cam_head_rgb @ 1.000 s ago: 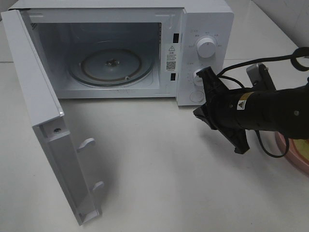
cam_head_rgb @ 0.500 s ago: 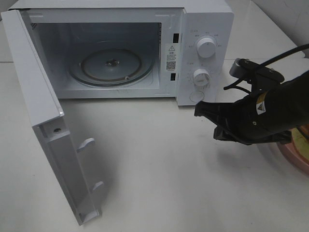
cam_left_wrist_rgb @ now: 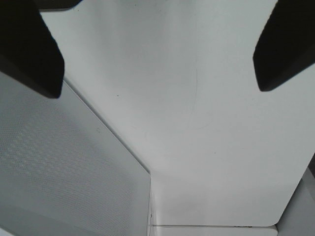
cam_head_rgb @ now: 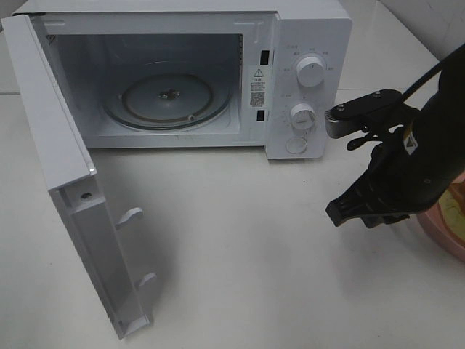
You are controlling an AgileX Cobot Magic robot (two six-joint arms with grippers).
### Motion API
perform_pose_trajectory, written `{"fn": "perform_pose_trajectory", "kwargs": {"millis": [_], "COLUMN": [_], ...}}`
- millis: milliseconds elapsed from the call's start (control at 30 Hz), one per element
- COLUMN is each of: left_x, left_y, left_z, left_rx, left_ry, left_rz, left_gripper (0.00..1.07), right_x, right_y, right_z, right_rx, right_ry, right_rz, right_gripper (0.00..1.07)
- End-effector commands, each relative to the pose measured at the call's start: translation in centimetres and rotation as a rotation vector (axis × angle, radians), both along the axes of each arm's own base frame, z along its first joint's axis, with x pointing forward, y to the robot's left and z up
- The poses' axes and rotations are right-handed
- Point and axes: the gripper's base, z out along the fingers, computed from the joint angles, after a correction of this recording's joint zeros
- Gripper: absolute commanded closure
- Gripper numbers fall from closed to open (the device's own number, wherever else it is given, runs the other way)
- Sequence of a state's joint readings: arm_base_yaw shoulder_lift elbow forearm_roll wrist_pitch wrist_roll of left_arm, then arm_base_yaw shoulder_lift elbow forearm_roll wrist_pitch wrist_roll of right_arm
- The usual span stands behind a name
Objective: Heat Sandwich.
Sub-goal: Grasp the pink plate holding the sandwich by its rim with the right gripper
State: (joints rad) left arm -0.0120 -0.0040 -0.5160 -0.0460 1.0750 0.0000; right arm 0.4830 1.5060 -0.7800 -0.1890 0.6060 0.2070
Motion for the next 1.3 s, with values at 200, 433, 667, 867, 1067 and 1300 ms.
{"fn": "perform_pose_trajectory", "kwargs": {"millis": [200, 433, 667, 867, 1067, 1300], "left_x": [-0.3, -0.3, -0.3, -0.3, -0.3, -0.3], "left_y": [-0.1, -0.1, -0.1, -0.1, -0.1, -0.1], "left_z": [0.1, 0.1, 0.1, 0.1, 0.1, 0.1], "left_rx": [-0.007, -0.007, -0.007, -0.007, -0.007, -0.007], "left_ry": [-0.028, -0.028, -0.028, -0.028, -0.028, -0.028], "left_rz": [-0.010, -0.010, -0.010, -0.010, -0.010, -0.010], "left_gripper": [0.07, 0.07, 0.07, 0.07, 0.07, 0.07], "right_x": [0.0, 1.0, 1.8, 2.2, 2.7, 3.5], "right_y": [-0.2, -2.8, -5.6, -7.3, -8.8, -8.9], "right_z": [0.4, 0.4, 0.4, 0.4, -0.6, -2.4], "right_rx": [-0.020, -0.020, -0.037, -0.038, -0.043, -0.040], "right_ry": [0.000, 0.006, 0.001, 0.001, 0.033, 0.053], "right_rz": [0.019, -0.092, -0.136, -0.195, -0.262, -0.272], "right_gripper": [0.82, 0.60, 0.24, 0.18, 0.20, 0.21]}}
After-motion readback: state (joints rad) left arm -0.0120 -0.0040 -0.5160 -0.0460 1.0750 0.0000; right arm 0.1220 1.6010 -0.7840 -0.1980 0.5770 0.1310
